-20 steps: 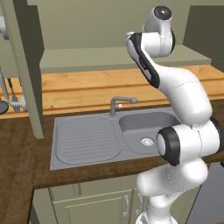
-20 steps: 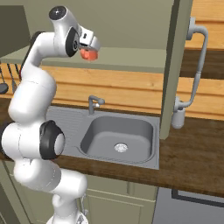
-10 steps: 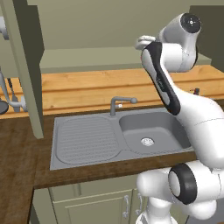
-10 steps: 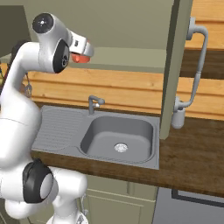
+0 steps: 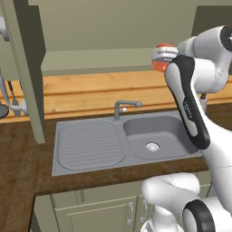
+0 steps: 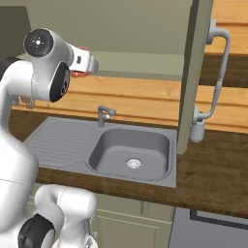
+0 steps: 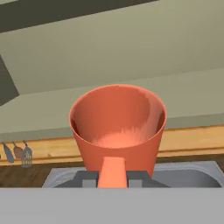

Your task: Gather all objects into one cabinet and sort the glasses and bowls to opposite sides.

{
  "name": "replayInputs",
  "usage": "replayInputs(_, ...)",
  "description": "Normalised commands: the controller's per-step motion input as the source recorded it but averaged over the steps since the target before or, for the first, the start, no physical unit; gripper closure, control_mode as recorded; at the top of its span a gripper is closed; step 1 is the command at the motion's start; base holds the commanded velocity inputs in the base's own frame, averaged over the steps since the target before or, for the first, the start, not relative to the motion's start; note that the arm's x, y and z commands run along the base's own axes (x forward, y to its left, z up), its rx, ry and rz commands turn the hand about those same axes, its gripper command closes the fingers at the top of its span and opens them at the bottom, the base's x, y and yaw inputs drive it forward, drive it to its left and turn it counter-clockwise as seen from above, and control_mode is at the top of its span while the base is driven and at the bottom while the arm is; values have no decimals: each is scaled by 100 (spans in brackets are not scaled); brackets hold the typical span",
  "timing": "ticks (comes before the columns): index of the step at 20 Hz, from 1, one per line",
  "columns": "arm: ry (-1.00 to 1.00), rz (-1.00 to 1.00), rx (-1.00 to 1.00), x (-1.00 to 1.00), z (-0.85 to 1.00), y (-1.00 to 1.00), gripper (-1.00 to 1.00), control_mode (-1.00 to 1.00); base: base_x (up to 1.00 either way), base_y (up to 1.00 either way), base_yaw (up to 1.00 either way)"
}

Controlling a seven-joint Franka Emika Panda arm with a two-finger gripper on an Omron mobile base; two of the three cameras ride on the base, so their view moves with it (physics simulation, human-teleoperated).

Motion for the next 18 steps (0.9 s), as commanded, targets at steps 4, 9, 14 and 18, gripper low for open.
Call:
replayInputs(4, 0, 5, 0, -94, 3, 0, 100, -100, 0, 0, 0)
replayInputs(9, 0, 0, 0, -100, 0, 0, 100, -100, 0, 0, 0)
replayInputs(14, 1, 0, 0, -89, -1, 0, 100, -100, 0, 0, 0)
replayInputs(18, 11, -1, -1, -60, -28, 0, 100, -100, 0, 0, 0)
